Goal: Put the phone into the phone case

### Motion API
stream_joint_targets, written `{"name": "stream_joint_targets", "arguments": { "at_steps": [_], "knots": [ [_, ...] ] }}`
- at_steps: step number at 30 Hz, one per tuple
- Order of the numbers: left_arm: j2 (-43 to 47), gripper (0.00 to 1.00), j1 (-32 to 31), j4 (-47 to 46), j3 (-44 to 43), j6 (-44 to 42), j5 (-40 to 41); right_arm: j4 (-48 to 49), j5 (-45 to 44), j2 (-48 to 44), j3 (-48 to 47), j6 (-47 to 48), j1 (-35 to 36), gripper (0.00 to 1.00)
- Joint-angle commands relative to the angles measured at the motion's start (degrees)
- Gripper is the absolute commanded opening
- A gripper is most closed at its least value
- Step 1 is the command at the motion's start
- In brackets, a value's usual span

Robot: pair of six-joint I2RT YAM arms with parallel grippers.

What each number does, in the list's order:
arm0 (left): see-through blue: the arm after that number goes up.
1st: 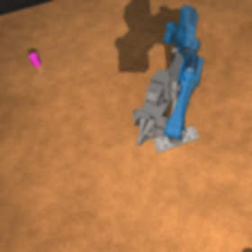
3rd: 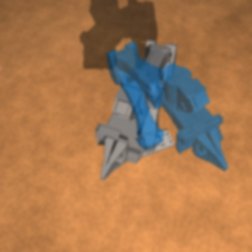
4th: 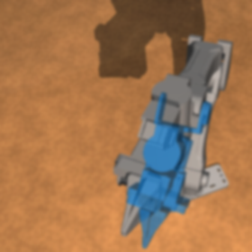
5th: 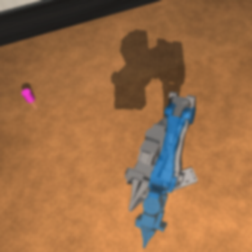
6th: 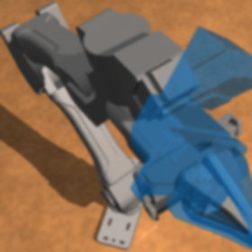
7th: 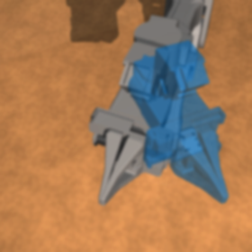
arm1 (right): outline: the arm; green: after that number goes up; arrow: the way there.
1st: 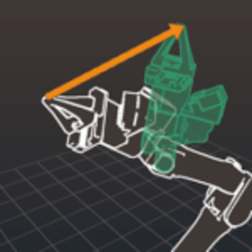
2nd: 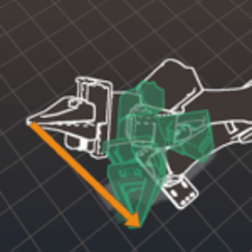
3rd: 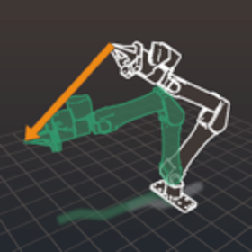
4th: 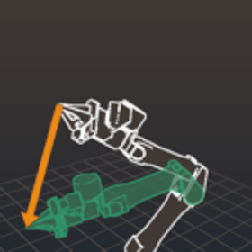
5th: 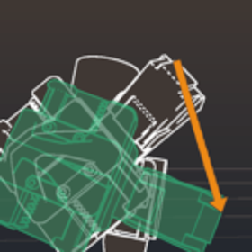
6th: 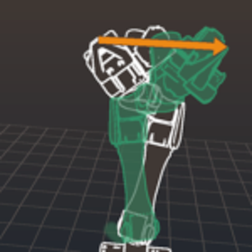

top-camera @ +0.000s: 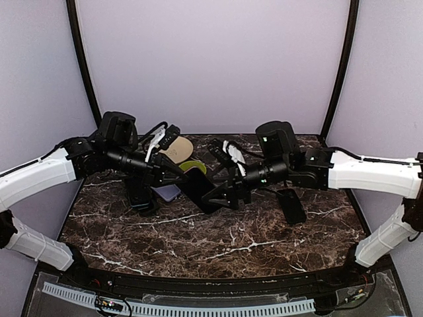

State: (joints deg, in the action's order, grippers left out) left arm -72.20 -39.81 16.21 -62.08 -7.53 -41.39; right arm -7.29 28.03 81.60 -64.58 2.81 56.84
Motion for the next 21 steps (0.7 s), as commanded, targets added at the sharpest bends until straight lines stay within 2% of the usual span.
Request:
{"name": "stream_joint_targets", "arguments": {
  "at_steps": [1,3,6,8,9,10,11,14,16,17,19,21],
  "knots": [
    [2.01,0.00,-1.13,-1.98,-4.35,-2.01,-4.22,0.64,0.79,2.41,-3.22,2.06,0.64,0.73],
    [1.83,0.00,-1.68,-1.17,-4.81,-2.54,-4.81,0.20,0.53,2.90,-3.26,2.26,0.64,0.64],
    [1.54,0.00,-2.22,0.20,-4.89,-3.72,-5.49,0.01,1.37,3.48,-3.44,2.58,0.64,0.40],
    [1.23,0.00,-2.48,0.86,-4.96,-3.81,-6.03,-0.13,2.15,4.00,-3.68,2.64,0.60,0.32],
    [1.17,0.00,-2.56,0.91,-5.01,-3.81,-6.23,-0.47,2.63,4.27,-3.90,2.79,0.64,0.25],
    [1.01,0.00,-2.79,0.88,-5.12,-3.79,-6.53,-1.00,3.21,4.42,-4.03,3.07,0.64,0.10],
    [1.01,0.00,-2.85,0.79,-5.18,-3.75,-6.47,-1.47,3.60,4.33,-4.06,3.30,0.64,0.00],
    [0.89,0.00,-2.94,0.02,-5.05,-2.64,-5.21,-1.15,4.08,2.22,-2.26,2.93,0.16,0.00],
    [0.82,0.27,-2.95,-1.17,-4.38,-0.35,-0.41,-0.88,0.80,0.08,-0.18,0.64,-1.42,0.00],
    [0.79,0.56,-2.97,-1.90,-4.11,0.38,5.23,-1.79,-0.53,-0.95,0.68,-1.02,-2.86,0.00],
    [-0.22,0.80,-2.93,-1.54,-3.61,2.33,14.43,-6.14,-1.62,-2.83,1.99,-4.83,-7.81,0.00],
    [-2.22,0.87,-2.86,0.63,-4.06,3.77,20.56,-13.56,-5.68,-4.60,2.56,-8.91,-13.81,0.00]
  ]
}}
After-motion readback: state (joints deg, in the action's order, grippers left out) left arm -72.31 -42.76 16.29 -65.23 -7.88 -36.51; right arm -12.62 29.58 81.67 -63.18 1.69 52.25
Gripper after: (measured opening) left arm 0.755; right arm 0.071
